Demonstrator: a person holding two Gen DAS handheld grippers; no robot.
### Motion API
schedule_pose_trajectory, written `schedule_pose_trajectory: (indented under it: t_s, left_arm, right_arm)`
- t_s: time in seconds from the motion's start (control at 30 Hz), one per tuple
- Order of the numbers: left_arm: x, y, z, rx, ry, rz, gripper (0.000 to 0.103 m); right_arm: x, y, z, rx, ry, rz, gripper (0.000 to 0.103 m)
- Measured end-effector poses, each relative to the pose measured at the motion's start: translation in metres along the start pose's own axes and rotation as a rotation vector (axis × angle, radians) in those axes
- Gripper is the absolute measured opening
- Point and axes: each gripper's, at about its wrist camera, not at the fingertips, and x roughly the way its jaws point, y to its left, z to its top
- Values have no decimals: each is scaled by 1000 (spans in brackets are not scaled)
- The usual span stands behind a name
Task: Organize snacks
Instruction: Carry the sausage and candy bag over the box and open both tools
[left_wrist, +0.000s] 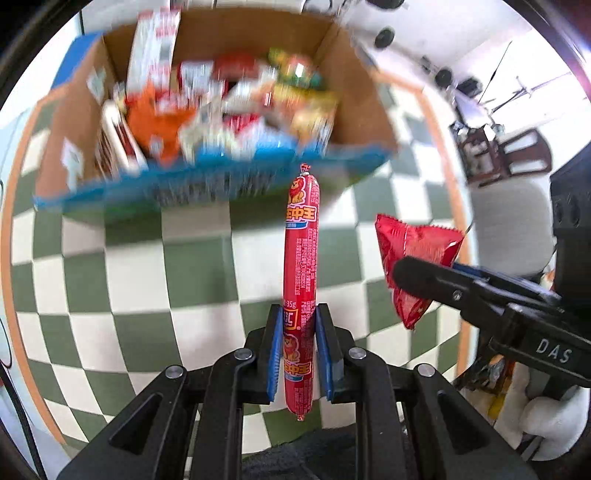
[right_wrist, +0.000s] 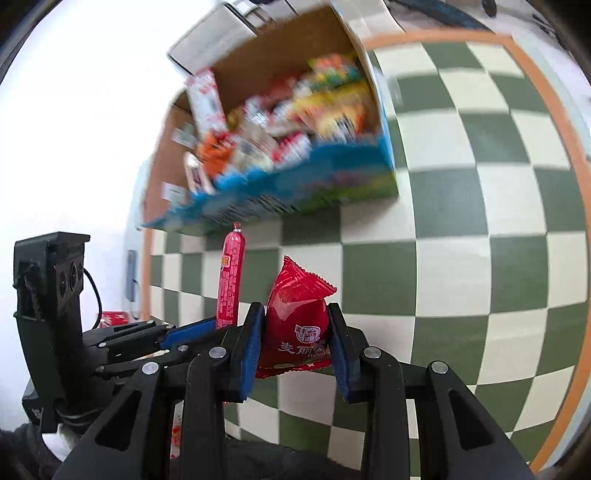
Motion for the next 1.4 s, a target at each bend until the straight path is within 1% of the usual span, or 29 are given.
schedule_pose_trajectory:
  t_s: [0.07, 0.13, 0.23, 0.33, 0.43, 0.53, 0.63, 0.67, 0.7, 0.73, 0.77, 0.8, 0.83, 0.87, 0.9, 0.93, 0.97, 1.0, 1.03, 1.07, 1.13, 1.2, 1.27, 1.37, 1.4]
  left_arm:
    - [-27, 3, 18, -4, -41, -23, 15]
    - [-46, 3, 39, 1, -75, -38, 15]
    - [-60, 8, 67, 2, -108, -38, 15]
    - [-65, 13, 108, 12, -128, -5, 15]
    - [-55, 17, 135, 11, -113, 17, 15]
    - [-40, 24, 162, -7, -73, 16, 15]
    - [-21, 30, 183, -5, -27, 31, 15]
    - [-18, 29, 186, -2, -13, 39, 15]
    - [-13, 31, 190, -7, -5, 54, 16]
    - [-10, 31, 193, -5, 2, 63, 16]
    - [-7, 31, 194, -3, 10, 66, 16]
    - [-4, 31, 196, -3, 21, 62, 16]
    - [-1, 31, 198, -3, 34, 49, 17]
    - [1, 32, 198, -4, 45, 47, 18]
    - [2, 32, 198, -9, 50, 48, 19]
    - [2, 33, 198, -16, 50, 49, 23]
    - [1, 35, 198, -25, 45, 47, 26]
    - [0, 37, 198, -31, 43, 50, 34]
    - [0, 39, 197, -39, 46, 56, 41]
    - [0, 41, 196, -47, 50, 66, 45]
    - [1, 45, 195, -53, 65, 91, 63]
    - [0, 49, 192, -49, 61, 118, 68]
    - [0, 54, 188, -58, 63, 145, 70]
    - [0, 62, 184, -80, 68, 162, 83]
    - [1, 64, 183, -84, 72, 167, 85]
  right_arm:
    - [-22, 10, 9, -14, -37, 22, 36]
    - [-39, 19, 21, -31, -68, 35, 36]
    - [-58, 32, 43, -54, -116, 51, 36]
    - [-69, 42, 72, -79, -157, 46, 36]
    - [-68, 47, 97, -97, -173, 19, 36]
    - [-57, 45, 119, -92, -163, -18, 36]
    - [-40, 36, 135, -75, -130, -70, 37]
    - [-33, 33, 140, -71, -103, -88, 37]
    - [-29, 29, 142, -59, -94, -105, 38]
    - [-25, 26, 144, -48, -86, -139, 38]
    - [-22, 26, 146, -54, -71, -168, 39]
    - [-21, 24, 147, -49, -70, -184, 43]
    - [-21, 23, 148, -44, -71, -192, 55]
    - [-21, 22, 148, -41, -70, -196, 64]
    - [-20, 21, 148, -37, -71, -199, 67]
    - [-20, 21, 149, -30, -71, -200, 73]
    - [-20, 21, 149, -29, -72, -201, 75]
    - [-21, 21, 151, -27, -76, -208, 77]
    - [-20, 21, 152, -29, -74, -217, 82]
    - [-19, 21, 153, -26, -68, -226, 85]
    - [-17, 22, 155, -28, -58, -242, 85]
    - [-14, 23, 157, -27, -49, -251, 86]
    - [-10, 24, 158, -31, -40, -266, 88]
    - [-4, 25, 157, -29, -27, -293, 89]
    - [-2, 25, 157, -29, -23, -296, 89]
